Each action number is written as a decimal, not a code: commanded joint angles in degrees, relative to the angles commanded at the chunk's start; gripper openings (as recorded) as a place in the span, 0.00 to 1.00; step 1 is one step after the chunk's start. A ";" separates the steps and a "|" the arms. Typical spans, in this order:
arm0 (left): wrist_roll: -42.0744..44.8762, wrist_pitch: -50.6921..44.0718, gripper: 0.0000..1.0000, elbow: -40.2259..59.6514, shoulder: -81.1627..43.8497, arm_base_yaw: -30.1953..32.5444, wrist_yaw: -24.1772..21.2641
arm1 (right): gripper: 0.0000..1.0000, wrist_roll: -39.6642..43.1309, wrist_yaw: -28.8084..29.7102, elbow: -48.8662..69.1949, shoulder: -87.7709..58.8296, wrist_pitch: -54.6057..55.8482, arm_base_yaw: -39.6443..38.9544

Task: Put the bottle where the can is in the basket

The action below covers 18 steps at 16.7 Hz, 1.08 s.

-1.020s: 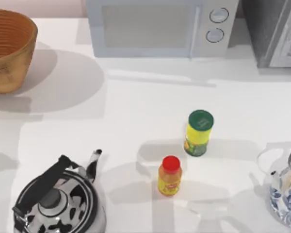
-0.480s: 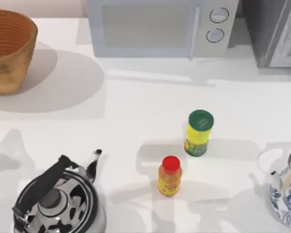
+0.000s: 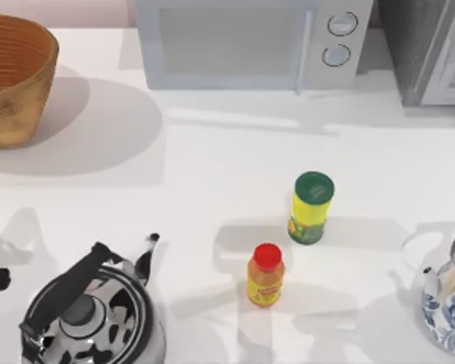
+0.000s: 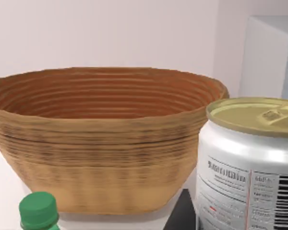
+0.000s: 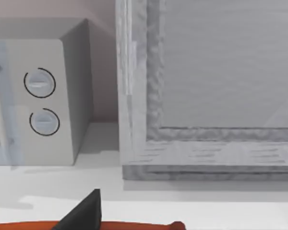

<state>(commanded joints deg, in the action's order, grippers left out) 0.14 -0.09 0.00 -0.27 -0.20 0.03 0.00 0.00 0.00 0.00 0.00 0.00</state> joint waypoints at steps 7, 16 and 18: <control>0.33 6.39 0.00 4.80 -11.04 1.54 -5.78 | 1.00 0.00 0.00 0.00 0.00 0.00 0.00; 1.06 30.86 0.00 23.08 -53.62 7.58 -28.07 | 1.00 0.00 0.00 0.00 0.00 0.00 0.00; 1.21 37.23 0.00 27.86 -64.79 9.04 -33.81 | 1.00 0.00 0.00 0.00 0.00 0.00 0.00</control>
<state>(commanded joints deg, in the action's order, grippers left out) 1.35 37.14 27.86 -65.06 8.84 -33.78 0.00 0.00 0.00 0.00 0.00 0.00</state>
